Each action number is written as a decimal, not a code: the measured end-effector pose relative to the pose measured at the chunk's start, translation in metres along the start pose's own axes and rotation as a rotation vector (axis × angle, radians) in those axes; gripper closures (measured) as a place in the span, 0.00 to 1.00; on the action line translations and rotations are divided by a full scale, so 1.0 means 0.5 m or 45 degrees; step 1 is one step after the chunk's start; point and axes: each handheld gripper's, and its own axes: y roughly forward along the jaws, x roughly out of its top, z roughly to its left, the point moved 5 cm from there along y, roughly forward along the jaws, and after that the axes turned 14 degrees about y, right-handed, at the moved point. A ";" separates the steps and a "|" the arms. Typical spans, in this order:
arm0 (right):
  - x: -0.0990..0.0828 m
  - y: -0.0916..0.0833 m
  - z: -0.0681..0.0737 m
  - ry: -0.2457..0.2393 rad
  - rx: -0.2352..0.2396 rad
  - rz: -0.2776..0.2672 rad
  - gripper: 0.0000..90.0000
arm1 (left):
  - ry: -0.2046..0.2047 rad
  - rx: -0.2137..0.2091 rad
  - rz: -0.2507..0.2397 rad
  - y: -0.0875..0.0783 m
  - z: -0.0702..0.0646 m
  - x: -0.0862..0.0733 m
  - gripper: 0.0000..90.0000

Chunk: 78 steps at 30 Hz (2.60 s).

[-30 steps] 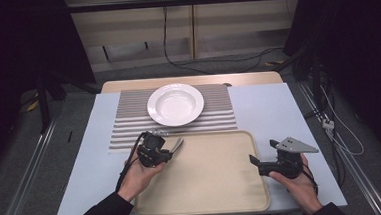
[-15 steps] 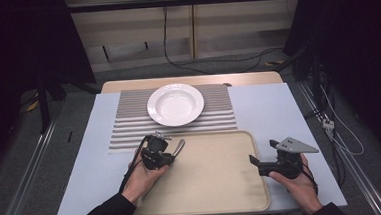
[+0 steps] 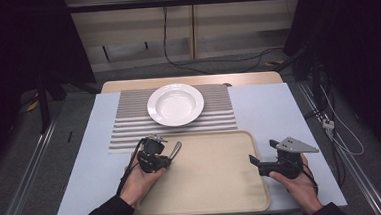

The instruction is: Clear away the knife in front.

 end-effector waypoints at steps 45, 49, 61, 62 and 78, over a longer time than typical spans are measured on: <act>0.000 0.000 0.000 0.004 -0.009 0.000 0.08 | 0.278 -0.097 -0.146 0.019 -0.032 0.013 1.00; 0.000 0.000 0.000 0.004 -0.010 0.000 0.08 | 0.277 -0.070 -0.132 0.018 -0.023 0.011 1.00; 0.000 -0.001 0.001 0.007 -0.010 -0.002 0.08 | 0.274 -0.042 -0.104 0.013 -0.006 0.006 1.00; 0.000 -0.001 0.000 0.007 -0.010 -0.003 0.08 | 0.271 -0.042 -0.103 0.013 -0.005 0.005 1.00; 0.000 0.000 0.001 0.005 -0.010 -0.001 0.08 | 0.244 -0.020 -0.089 0.008 0.012 -0.001 1.00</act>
